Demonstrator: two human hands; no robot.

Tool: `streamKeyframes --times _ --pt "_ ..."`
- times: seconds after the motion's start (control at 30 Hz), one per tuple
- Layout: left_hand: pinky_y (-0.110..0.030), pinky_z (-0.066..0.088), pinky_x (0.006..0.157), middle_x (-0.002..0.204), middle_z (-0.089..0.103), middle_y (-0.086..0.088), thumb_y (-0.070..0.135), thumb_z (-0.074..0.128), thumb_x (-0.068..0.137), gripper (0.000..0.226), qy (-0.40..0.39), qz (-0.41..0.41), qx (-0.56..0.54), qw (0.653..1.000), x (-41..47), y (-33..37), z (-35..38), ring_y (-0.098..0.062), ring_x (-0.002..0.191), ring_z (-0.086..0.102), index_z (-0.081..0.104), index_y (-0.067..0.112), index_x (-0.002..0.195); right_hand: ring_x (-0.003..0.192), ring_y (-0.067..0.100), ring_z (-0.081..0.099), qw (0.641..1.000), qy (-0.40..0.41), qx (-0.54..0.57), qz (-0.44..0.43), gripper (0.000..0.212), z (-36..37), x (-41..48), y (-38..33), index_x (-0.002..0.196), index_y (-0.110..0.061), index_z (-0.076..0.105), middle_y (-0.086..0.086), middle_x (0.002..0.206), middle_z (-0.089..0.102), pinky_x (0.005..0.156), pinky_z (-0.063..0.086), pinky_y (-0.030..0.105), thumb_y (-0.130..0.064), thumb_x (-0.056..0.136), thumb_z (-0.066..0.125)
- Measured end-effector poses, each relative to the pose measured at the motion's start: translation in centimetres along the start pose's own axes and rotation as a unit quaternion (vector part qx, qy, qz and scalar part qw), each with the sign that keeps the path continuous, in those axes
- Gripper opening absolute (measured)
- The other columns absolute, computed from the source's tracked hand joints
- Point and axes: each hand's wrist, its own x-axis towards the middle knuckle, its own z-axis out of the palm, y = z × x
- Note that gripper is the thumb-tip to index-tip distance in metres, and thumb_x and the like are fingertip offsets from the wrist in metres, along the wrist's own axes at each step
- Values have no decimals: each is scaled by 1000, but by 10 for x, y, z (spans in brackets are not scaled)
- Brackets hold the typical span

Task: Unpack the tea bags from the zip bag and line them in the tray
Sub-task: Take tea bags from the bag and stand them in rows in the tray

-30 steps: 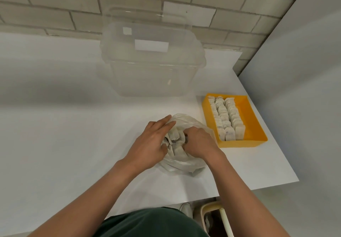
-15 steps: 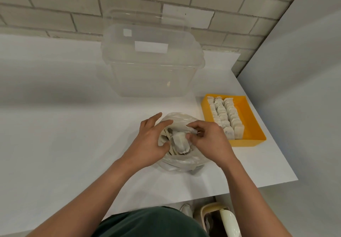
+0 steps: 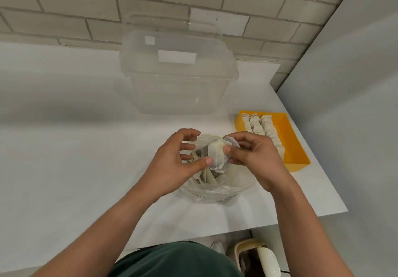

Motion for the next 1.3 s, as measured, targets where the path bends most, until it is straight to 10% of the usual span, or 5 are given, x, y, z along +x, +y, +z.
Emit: streamKeyframes --times 0.4,0.7,0.93,1.3 --pt "-47 56 103 129 71 -9 31 74 93 47 -218 -133 -261 931 13 12 4 -27 120 69 61 22 137 88 26 74 993 -98 61 7 24 9 3 -24 110 -6 73 19 103 77 76 63 34 0 87 76" --pt "-44 63 87 120 75 -15 9 61 103 29 -113 -168 -305 931 14 -1 8 -35 106 75 66 17 131 83 12 67 994 48 -42 -89 24 19 9 -16 105 -28 73 -9 100 71 74 61 35 -18 85 83" --pt "-50 60 94 125 72 -19 9 61 103 30 -87 -174 -333 922 13 -2 10 -34 111 73 64 15 132 99 16 68 925 -87 -219 -297 17 20 -8 -14 100 -18 80 -8 104 67 78 57 27 -9 85 81" --pt "-45 51 97 112 70 -18 35 44 107 47 -102 -212 -443 865 9 1 12 -28 95 71 65 2 133 111 8 65 850 -84 -385 -350 30 28 -6 8 116 -16 77 -8 125 66 95 53 24 -25 87 80"
